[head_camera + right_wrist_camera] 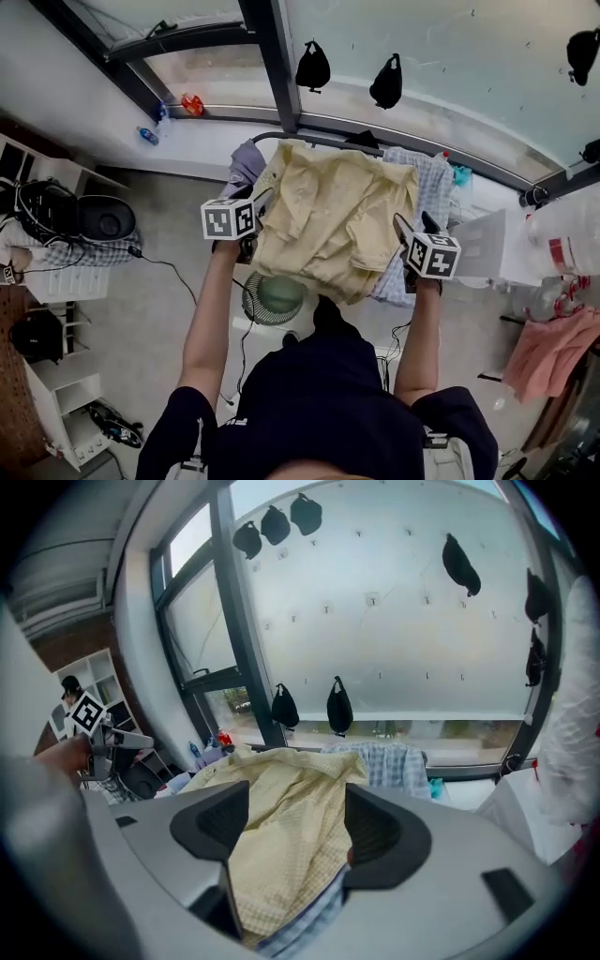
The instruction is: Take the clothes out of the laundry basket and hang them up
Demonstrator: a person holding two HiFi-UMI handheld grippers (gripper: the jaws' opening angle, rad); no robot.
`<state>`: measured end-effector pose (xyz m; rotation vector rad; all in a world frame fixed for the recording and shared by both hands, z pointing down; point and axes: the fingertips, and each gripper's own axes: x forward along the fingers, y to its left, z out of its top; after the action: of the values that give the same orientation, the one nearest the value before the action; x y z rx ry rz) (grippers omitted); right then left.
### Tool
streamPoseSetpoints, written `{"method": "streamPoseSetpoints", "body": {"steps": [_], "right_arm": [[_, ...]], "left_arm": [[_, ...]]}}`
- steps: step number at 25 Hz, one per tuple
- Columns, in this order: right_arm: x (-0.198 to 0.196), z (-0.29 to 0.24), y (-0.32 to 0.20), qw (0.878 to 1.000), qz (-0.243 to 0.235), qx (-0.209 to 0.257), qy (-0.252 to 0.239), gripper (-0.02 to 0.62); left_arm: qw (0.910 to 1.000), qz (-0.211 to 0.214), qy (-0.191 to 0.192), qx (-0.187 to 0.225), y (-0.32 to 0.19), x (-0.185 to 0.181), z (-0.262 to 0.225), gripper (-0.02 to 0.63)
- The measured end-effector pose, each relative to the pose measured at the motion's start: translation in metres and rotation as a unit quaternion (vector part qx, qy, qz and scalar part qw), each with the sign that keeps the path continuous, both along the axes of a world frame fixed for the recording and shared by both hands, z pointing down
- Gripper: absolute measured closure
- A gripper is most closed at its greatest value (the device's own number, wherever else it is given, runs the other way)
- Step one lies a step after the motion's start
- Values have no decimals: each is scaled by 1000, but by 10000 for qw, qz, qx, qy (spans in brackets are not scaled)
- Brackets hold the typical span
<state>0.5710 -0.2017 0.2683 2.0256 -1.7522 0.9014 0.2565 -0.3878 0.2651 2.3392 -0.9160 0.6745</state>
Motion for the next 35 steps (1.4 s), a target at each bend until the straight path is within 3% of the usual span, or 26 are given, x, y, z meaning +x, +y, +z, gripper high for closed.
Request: {"method": "streamPoseSetpoints", "body": {"steps": [10,15,20,25,28,32,35], "right_arm": [[-108,-19,124,9995,-13,150,290,278],[-155,-38,190,9987,8,360,365,278],[-194,-56,259,9978,-122,439,488,278],[-203,-79,306,9952,-70,610,760,279],[-198,-80,328,9940,-119,789,752,279],[-176,-89,356,9903,-103,1126,807,285],[-167,-95,383,9892,-353,1199,760,285]], "left_arm": [[9966,378,575,447,131,-69,-44,379],[9930,471,564,920,199,-111,-61,374],[9905,413,1036,802,277,-137,-68,373],[9859,475,1492,592,348,-130,-76,373],[9866,364,1457,629,381,-120,-71,373],[9861,294,1295,1002,418,-91,-76,373],[9858,249,1321,1005,458,-67,-80,373]]}}
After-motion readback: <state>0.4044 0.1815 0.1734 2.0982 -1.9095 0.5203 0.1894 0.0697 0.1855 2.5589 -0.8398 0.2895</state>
